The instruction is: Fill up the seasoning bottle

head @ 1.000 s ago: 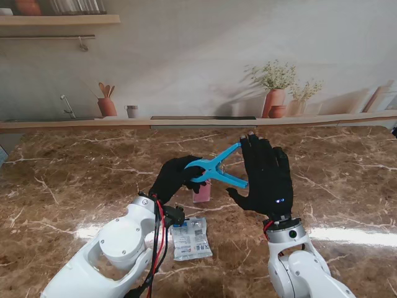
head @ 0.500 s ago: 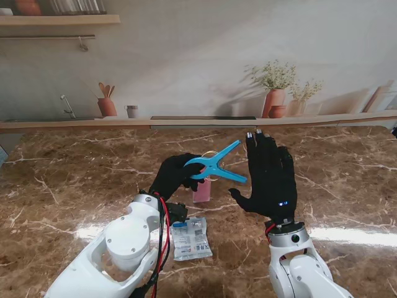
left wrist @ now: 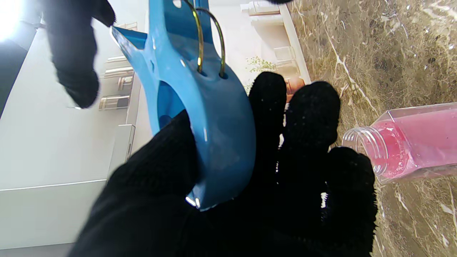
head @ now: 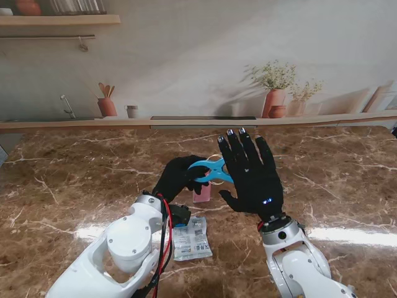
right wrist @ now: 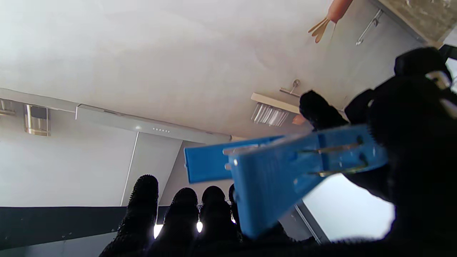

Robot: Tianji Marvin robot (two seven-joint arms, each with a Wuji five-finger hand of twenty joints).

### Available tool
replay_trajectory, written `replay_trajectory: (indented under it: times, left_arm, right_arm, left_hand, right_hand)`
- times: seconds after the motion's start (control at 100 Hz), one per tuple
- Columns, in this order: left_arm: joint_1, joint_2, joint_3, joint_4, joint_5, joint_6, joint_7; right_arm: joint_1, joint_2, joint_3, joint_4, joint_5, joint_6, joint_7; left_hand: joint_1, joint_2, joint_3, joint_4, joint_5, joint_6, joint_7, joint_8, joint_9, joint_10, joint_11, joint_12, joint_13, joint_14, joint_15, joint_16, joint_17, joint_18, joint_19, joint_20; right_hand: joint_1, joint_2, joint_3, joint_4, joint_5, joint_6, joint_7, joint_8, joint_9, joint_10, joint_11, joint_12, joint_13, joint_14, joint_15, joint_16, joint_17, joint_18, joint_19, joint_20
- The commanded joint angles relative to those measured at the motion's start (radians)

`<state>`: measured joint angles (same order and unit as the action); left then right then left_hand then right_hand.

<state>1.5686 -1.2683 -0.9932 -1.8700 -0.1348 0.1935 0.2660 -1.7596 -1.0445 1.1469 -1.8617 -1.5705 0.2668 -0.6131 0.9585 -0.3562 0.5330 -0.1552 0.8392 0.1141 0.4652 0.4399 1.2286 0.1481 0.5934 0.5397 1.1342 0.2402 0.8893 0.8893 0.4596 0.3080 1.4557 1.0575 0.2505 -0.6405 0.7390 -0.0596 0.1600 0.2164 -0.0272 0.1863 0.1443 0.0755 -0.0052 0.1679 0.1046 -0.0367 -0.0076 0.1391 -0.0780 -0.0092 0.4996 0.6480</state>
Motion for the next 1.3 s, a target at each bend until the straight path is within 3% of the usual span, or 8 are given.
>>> replay_trajectory:
  times: [0.0, 0.14, 0.34, 0.56, 0.65, 0.7, 0.92, 1.29]
  left_arm:
    - [0.008, 0.003, 0.001, -0.010, -0.004, -0.001, -0.002]
    - [0.013, 0.010, -0.006, -0.022, -0.010, -0.003, -0.022]
    - [0.013, 0.015, -0.013, -0.020, -0.015, -0.012, -0.040]
    - [0.014, 0.019, -0.015, -0.014, -0.019, -0.025, -0.051]
    - [0.013, 0.020, -0.016, -0.011, -0.019, -0.029, -0.057]
    - [0.013, 0.021, -0.017, -0.011, -0.021, -0.031, -0.059]
    - [0.013, 0.022, -0.018, -0.008, -0.026, -0.040, -0.063]
    - [0.018, 0.025, -0.025, -0.011, -0.059, -0.054, -0.080]
  right_arm:
    - [0.006, 0.006, 0.006, 0.003, -0.011, 0.003, 0.030]
    - [0.015, 0.010, 0.015, 0.001, -0.046, 0.017, 0.090]
    - [0.033, 0.010, 0.011, 0.028, -0.057, 0.058, 0.088]
    - [0.049, 0.009, 0.003, 0.045, -0.051, 0.068, 0.053]
    - [0.053, 0.010, 0.001, 0.048, -0.047, 0.056, 0.051]
    - [0.054, 0.010, 0.001, 0.049, -0.043, 0.049, 0.049]
    - [0.059, 0.009, -0.004, 0.057, -0.024, 0.034, 0.040]
    - [0.065, 0.009, -0.006, 0.066, -0.047, 0.082, 0.032]
  left_hand:
    - [-0.014, -0.012, 0.033, -0.031, 0.004, -0.002, 0.442, -0.009, 0.079, -0.010, 0.037, -0.006, 0.043, 0.031, 0.042, -0.012, 0.014, -0.017, 0.089, -0.002]
    - [-0.014, -0.009, 0.034, -0.032, 0.002, -0.005, 0.441, -0.008, 0.079, -0.011, 0.040, -0.005, 0.042, 0.032, 0.047, -0.012, 0.012, -0.015, 0.091, -0.002]
    - [-0.013, -0.006, 0.029, -0.032, 0.000, -0.009, 0.440, -0.002, 0.076, -0.014, 0.042, -0.002, 0.038, 0.031, 0.051, -0.010, 0.006, -0.018, 0.090, -0.001]
    - [-0.009, -0.003, 0.023, -0.030, -0.004, -0.017, 0.436, 0.005, 0.071, -0.017, 0.044, 0.001, 0.034, 0.030, 0.052, -0.009, -0.001, -0.018, 0.087, 0.000]
    - [-0.008, -0.001, 0.019, -0.029, -0.006, -0.018, 0.434, 0.009, 0.068, -0.015, 0.047, 0.005, 0.033, 0.030, 0.052, -0.008, -0.002, -0.017, 0.087, 0.001]
    - [-0.006, -0.001, 0.017, -0.029, -0.006, -0.018, 0.434, 0.011, 0.068, -0.015, 0.048, 0.006, 0.031, 0.032, 0.054, -0.006, -0.003, -0.016, 0.086, 0.002]
    - [-0.004, 0.002, 0.008, -0.026, -0.008, -0.024, 0.431, 0.019, 0.064, -0.017, 0.049, 0.010, 0.029, 0.031, 0.064, 0.002, -0.008, -0.016, 0.085, 0.007]
    - [0.002, 0.004, 0.000, -0.023, -0.010, -0.029, 0.428, 0.034, 0.059, -0.015, 0.059, 0.023, 0.024, 0.037, 0.066, 0.009, -0.013, -0.015, 0.083, 0.014]
  right_hand:
    - [0.011, -0.006, -0.016, 0.046, 0.001, -0.003, 0.004, 0.042, -0.017, -0.003, -0.017, -0.018, -0.034, -0.014, -0.012, -0.022, -0.015, -0.010, -0.029, -0.019]
    - [0.025, -0.009, -0.019, 0.044, -0.009, 0.000, 0.015, 0.157, 0.001, 0.003, 0.009, 0.026, -0.030, -0.008, -0.001, 0.006, -0.006, -0.006, -0.008, -0.019]
    - [0.173, -0.038, -0.052, 0.050, -0.001, -0.038, 0.117, 0.468, 0.134, -0.034, 0.153, 0.099, -0.001, 0.023, 0.110, 0.125, 0.019, 0.011, 0.094, 0.001]
    - [0.234, -0.040, -0.008, 0.030, 0.143, -0.088, 0.218, 0.490, 0.266, -0.063, 0.236, 0.181, 0.075, 0.004, 0.197, 0.131, 0.036, 0.013, 0.100, -0.026]
    - [0.132, -0.197, 0.316, -0.048, 0.162, -0.105, 0.243, 0.485, 0.264, -0.064, 0.205, 0.166, 0.083, -0.015, 0.178, 0.092, 0.007, -0.053, -0.017, -0.156]
    - [0.104, -0.226, 0.378, -0.072, 0.168, -0.106, 0.244, 0.485, 0.285, -0.060, 0.204, 0.154, 0.088, -0.019, 0.167, 0.070, 0.019, -0.087, -0.091, -0.239]
    - [0.097, -0.205, 0.365, -0.073, 0.133, -0.102, 0.189, 0.453, 0.169, -0.020, 0.167, 0.110, 0.099, 0.039, 0.172, 0.070, 0.074, -0.019, -0.062, -0.343]
    - [0.099, -0.202, 0.365, -0.069, 0.170, -0.087, 0.216, 0.446, 0.296, -0.048, 0.259, 0.151, 0.188, 0.046, 0.222, 0.130, 0.119, 0.042, 0.110, -0.258]
